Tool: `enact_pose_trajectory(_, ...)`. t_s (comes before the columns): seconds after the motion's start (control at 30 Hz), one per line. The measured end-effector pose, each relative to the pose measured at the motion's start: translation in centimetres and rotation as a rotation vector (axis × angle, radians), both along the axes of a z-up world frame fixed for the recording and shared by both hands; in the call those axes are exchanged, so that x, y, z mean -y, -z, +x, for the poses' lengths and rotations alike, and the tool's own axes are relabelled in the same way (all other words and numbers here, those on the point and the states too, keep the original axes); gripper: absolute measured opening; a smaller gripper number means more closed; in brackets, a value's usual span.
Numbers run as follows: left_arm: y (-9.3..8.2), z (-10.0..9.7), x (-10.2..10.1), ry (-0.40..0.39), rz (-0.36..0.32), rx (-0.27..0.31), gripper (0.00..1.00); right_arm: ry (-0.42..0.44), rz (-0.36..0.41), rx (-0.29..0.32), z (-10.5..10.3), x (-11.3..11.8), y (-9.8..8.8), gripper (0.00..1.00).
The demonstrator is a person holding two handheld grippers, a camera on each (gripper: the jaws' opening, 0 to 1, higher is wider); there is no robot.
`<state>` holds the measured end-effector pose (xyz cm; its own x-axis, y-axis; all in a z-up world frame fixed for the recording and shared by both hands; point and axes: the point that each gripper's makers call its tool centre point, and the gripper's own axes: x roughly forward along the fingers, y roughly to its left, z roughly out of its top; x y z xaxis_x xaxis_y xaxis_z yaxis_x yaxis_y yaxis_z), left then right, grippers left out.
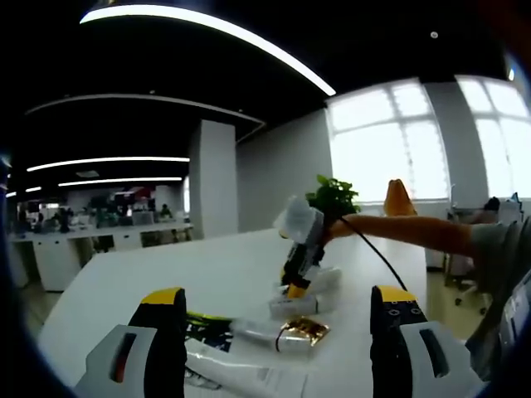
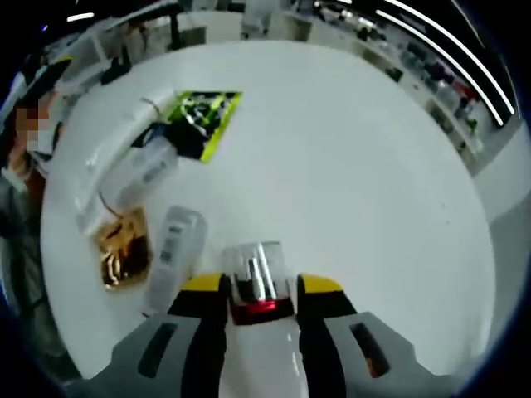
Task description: Arrange the skincare products in the storage area until every visible bottle or jar stands upright without overlapping.
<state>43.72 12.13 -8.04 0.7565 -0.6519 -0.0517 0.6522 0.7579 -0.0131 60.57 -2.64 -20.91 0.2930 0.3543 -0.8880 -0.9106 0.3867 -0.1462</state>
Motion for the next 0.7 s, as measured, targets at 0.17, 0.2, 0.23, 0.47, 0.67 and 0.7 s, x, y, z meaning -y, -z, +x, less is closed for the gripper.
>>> enact_pose_trajectory(0.17, -0.2, 0.1, 0.1, -0.005, -0.014, 0.007, 0.94, -0.020, -0.021, -0.031, -0.1, -0.1, 0.0, 0.30)
enact_pose_trajectory(0.2, -0.2, 0.1, 0.2, -0.002, -0.016, 0.008, 0.94, -0.026, -0.021, -0.033, -0.2, -0.2, 0.1, 0.29)
enact_pose_trajectory(0.23, -0.2, 0.2, 0.2, 0.000, -0.019, 0.008, 0.94, -0.016, -0.027, -0.054, -0.2, -0.2, 0.1, 0.30)
enact_pose_trajectory(0.47, 0.2, 0.1, 0.1, 0.000, -0.021, 0.002, 0.94, -0.042, -0.018, -0.081, 0.5, -0.4, -0.1, 0.28)
enact_pose_trajectory(0.67, 0.4, 0.4, -1.1, -0.019, -0.035, -0.004, 0.94, 0.040, -0.050, -0.119, 0.2, -0.3, 0.1, 0.26)
enact_pose_trajectory(0.7, 0.3, 0.4, -1.2, -0.023, -0.037, -0.003, 0.94, 0.020, -0.059, -0.107, 0.1, -0.5, 0.0, 0.26)
